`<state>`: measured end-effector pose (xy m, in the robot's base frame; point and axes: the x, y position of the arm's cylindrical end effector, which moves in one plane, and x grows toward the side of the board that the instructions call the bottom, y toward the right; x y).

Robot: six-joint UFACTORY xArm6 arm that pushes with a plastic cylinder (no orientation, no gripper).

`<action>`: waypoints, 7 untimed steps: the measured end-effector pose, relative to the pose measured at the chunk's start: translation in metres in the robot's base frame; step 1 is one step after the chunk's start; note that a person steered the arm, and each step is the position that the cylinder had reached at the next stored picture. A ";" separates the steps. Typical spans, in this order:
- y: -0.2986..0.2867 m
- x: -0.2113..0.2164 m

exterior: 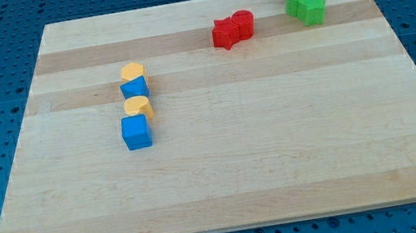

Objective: Move the red blocks slightly to the left

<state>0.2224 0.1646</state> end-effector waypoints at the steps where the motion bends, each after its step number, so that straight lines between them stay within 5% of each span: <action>1: 0.002 0.024; 2: 0.001 0.036; 4: -0.096 0.044; 7: -0.099 0.070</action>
<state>0.2922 0.0656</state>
